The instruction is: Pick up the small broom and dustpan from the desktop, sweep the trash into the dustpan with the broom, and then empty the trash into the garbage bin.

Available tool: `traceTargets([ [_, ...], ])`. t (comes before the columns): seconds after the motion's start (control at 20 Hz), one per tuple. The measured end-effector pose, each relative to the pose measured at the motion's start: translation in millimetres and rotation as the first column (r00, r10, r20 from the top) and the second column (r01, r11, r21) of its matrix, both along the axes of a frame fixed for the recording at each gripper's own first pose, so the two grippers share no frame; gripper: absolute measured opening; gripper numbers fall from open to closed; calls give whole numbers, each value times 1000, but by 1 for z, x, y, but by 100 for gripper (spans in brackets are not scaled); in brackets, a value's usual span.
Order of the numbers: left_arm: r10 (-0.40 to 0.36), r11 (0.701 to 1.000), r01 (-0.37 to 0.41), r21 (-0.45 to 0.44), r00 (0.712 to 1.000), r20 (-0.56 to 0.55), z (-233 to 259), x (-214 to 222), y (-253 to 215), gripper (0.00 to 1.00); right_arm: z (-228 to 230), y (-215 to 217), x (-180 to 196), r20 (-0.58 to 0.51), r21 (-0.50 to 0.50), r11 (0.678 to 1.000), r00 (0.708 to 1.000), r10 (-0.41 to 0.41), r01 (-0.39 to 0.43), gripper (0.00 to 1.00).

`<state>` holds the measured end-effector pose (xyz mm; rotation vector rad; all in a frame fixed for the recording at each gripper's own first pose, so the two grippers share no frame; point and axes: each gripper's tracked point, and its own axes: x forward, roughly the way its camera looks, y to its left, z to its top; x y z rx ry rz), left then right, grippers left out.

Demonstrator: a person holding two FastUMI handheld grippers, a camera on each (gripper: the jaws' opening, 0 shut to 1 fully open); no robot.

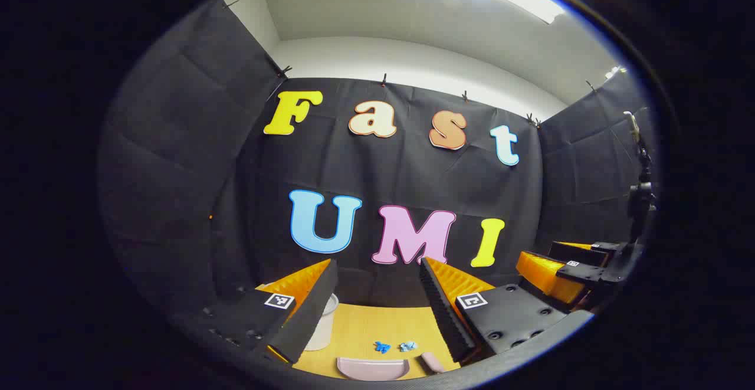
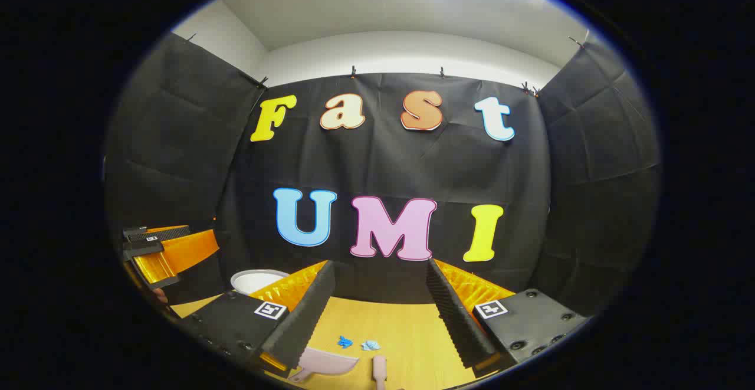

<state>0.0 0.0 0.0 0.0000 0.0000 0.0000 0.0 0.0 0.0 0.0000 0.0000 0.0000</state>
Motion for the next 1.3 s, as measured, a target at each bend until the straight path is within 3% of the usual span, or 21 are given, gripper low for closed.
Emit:
traceTargets([
  [0.1, -14, 999, 14, 31, 1000, 11, 2, 2, -5, 82, 2, -6, 0, 6, -1, 1000, 1000, -12, 12, 99],
  [0.15, -23, 999, 22, 39, 1000, 14, 3, 2, -8, 82, 2, -9, 0, 7, -3, 1000, 1000, -19, 19, 96],
  [0.4, -47, 998, 46, 53, 999, 25, 8, 1, -18, 82, 0, -14, -1, -1, 6, 1000, 1000, -30, 30, 99],
  [0.6, -55, 997, 54, 56, 998, 18, 6, 2, -19, 82, -1, -12, -1, -7, 7, 1000, 1000, -28, 28, 96],
  [0.7, -50, 997, 49, 52, 999, 8, 3, 0, -17, 84, 0, -9, -1, -3, 1, 1000, 1000, -22, 22, 99],
  [1.3, -19, 999, 19, 42, 1000, -5, 0, -5, -5, 82, -3, 8, -1, -14, -12, 1000, 1000, 14, -14, 96],
])
